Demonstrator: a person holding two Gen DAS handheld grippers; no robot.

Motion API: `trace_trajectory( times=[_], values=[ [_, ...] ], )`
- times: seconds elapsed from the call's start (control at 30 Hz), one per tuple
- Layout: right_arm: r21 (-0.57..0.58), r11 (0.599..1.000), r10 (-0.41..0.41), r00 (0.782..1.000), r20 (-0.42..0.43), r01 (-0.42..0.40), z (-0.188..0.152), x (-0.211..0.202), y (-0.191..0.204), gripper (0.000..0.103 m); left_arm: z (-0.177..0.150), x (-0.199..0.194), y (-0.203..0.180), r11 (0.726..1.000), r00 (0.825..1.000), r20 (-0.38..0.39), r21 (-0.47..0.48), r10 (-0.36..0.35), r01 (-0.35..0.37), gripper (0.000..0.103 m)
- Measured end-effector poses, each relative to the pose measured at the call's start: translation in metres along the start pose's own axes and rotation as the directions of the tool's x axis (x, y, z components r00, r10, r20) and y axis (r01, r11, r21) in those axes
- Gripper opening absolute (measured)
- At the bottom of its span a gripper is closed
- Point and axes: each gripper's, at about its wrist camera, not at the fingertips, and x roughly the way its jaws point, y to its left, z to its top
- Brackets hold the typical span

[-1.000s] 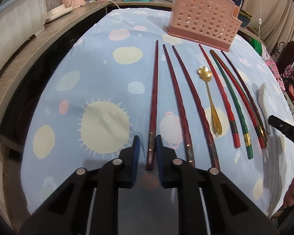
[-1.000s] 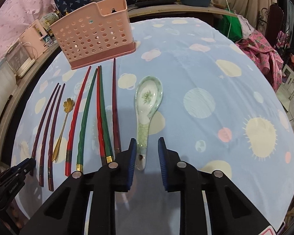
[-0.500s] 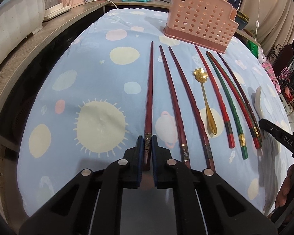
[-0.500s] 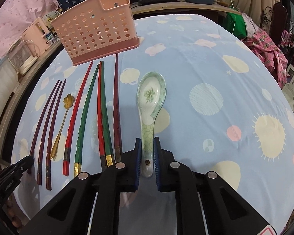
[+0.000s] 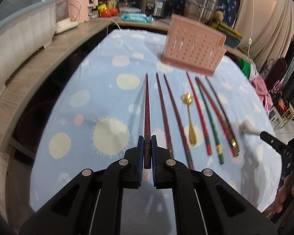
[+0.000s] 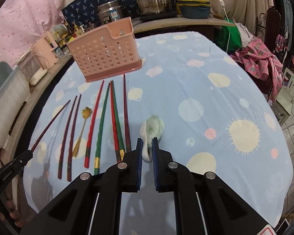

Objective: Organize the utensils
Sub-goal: 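Lift the chopstick into the pink basket with the left tool while the right tool drops the spoon in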

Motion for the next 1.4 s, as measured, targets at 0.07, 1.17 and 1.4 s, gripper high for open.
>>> trace_trajectory(
  times=[0.07, 1.17, 1.4],
  values=[
    [-0.004, 1.000, 0.006, 1.000, 0.018, -0.006, 0.005, -0.008, 0.000, 0.008, 0.009, -0.010, 0.000, 1.000, 1.000, 0.025, -0.010, -0.010, 0.010, 0.007],
    [0.022, 0.971, 0.229, 0.954, 0.192, -0.237, 0.211, 0.014, 0.027, 0.006, 0.273, -0.093, -0.059, 0.994, 0.848, 0.522, 0.091, -0.094, 0.055, 0.007],
    [0.031, 0.966, 0.244, 0.943, 0.227, -0.258, 0.256, 0.047, 0.042, 0.006, 0.309, -0.064, -0.077, 0.993, 0.826, 0.552, 0.100, -0.113, 0.070, 0.007]
  ],
)
